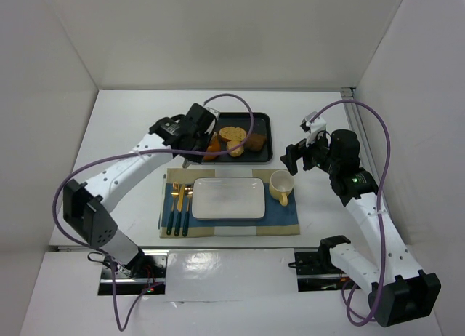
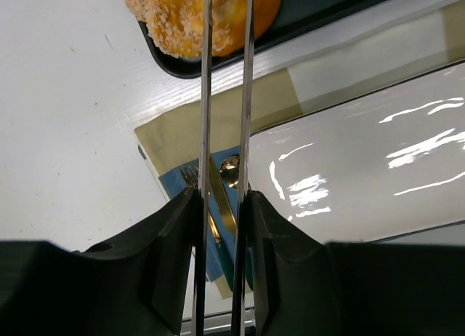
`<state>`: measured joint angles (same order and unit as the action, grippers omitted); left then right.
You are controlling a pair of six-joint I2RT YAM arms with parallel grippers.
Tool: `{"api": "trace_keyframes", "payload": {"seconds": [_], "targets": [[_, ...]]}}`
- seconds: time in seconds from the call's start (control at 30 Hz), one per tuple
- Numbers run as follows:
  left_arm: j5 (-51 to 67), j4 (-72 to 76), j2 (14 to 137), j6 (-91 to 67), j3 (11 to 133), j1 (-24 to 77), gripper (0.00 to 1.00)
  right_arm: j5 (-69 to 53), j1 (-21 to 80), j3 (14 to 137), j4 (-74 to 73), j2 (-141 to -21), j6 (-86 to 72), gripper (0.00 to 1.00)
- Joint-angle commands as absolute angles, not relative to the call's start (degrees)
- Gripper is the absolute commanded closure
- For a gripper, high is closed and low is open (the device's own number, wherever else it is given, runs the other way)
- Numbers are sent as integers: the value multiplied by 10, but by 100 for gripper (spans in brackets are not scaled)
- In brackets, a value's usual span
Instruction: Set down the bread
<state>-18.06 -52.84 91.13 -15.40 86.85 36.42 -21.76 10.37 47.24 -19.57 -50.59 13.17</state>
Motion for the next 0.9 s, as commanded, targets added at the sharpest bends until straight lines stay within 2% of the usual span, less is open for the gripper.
{"api": "trace_keyframes", "payload": {"seconds": [0.0, 0.33, 0.6, 0.87], "targets": [[-165, -494, 854, -165, 892, 356, 100, -224, 108, 470, -199, -500, 136, 1], [-165, -490, 807, -165, 894, 345, 100, -224, 108, 470, -199, -500, 136, 1], [-94, -528, 743, -171, 886, 363, 100, -219, 108, 470, -199, -500, 136, 1], [9, -552, 646, -145, 800, 400, 100, -219, 108, 470, -199, -505, 136, 1]]}}
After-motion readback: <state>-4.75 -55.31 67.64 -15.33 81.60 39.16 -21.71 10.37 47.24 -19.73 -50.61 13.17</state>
